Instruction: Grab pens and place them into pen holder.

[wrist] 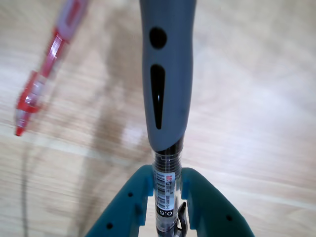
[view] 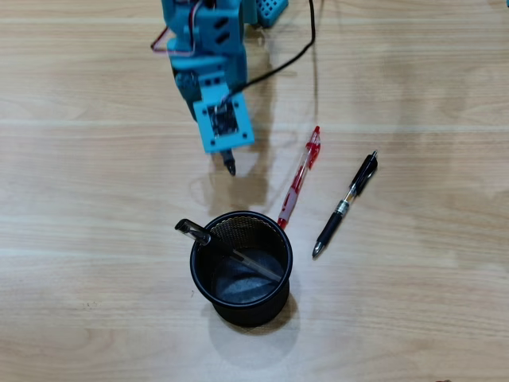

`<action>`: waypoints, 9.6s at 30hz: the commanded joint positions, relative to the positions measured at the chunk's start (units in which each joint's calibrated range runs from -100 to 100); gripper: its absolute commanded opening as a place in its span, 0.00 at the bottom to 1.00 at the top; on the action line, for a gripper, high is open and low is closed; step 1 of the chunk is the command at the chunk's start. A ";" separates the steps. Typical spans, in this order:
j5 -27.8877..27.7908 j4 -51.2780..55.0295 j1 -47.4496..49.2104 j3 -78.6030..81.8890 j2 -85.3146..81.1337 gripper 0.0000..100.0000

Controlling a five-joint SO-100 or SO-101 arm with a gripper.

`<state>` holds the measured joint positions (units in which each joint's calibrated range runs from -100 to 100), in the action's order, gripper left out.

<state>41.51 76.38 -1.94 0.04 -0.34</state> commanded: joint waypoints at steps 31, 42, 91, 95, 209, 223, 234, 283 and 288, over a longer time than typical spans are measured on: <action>7.44 -98.38 8.52 21.45 -5.41 0.02; 9.98 -91.84 6.62 9.46 5.34 0.02; 17.80 -21.24 19.78 12.35 -11.63 0.02; 20.04 -17.97 22.77 12.44 -10.96 0.02; 14.50 4.07 11.52 -26.86 -10.12 0.02; 8.96 -45.78 10.52 -0.54 -16.33 0.02; 9.32 -98.64 9.88 23.80 -9.53 0.02; 13.13 -100.36 7.43 1.53 26.50 0.03; 13.13 -100.71 7.52 1.44 26.42 0.12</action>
<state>54.49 -23.01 5.91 1.82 26.97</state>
